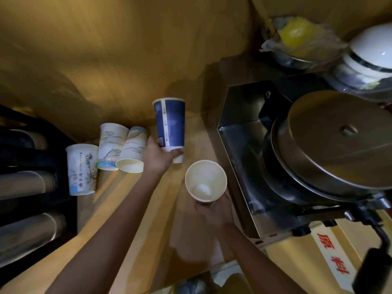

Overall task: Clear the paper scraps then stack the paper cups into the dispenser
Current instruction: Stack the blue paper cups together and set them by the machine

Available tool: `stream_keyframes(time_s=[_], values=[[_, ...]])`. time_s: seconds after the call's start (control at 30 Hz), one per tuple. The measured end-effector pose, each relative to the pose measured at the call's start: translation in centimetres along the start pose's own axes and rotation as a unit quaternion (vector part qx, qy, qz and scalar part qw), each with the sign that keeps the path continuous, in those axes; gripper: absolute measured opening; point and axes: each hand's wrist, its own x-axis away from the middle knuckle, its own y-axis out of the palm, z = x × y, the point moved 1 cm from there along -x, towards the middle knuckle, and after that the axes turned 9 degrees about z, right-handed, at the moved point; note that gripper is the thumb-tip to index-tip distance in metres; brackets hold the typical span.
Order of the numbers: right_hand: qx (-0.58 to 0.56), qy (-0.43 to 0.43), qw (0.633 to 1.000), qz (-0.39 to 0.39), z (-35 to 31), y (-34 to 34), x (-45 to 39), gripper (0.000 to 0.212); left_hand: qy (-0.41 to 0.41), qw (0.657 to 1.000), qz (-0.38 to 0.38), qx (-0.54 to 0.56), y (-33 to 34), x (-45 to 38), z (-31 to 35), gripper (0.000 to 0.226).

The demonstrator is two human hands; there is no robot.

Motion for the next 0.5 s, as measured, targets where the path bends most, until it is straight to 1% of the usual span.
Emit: stream_keyframes(time_s=[0.07,0.13,0.2,0.27,0.37,0.43,0.5], values=[[-0.007,0.016,1.0,-0.015,0.1,0.2,0.0,0.066,0.053,0.995,0.018,0.077,-1.9,1.6,2.0,0.074],[-0.011,0.02,1.0,-0.016,0.3,0.4,-0.1,0.067,0.096,0.984,0.017,0.147,-3.5,3.5,3.8,0.078],[-0.013,0.022,1.0,-0.011,0.3,0.4,-0.1,0.07,0.121,0.976,0.01,0.181,-4.4,5.3,4.7,0.078],[-0.016,0.014,0.999,-0.024,0.1,0.2,0.0,0.07,0.135,0.972,-0.004,0.19,-4.7,7.1,4.9,0.08],[-0.036,-0.003,0.998,-0.059,-0.2,-0.3,0.2,0.06,0.169,0.964,-0.049,0.199,-4.1,9.4,4.0,0.078],[-0.036,-0.01,0.997,-0.069,-0.3,-0.6,0.2,0.056,0.171,0.966,-0.078,0.178,-3.4,10.2,2.7,0.075],[-0.036,-0.005,0.997,-0.069,-0.4,-0.4,0.2,0.06,0.182,0.969,-0.082,0.143,-2.9,10.7,1.5,0.074]])
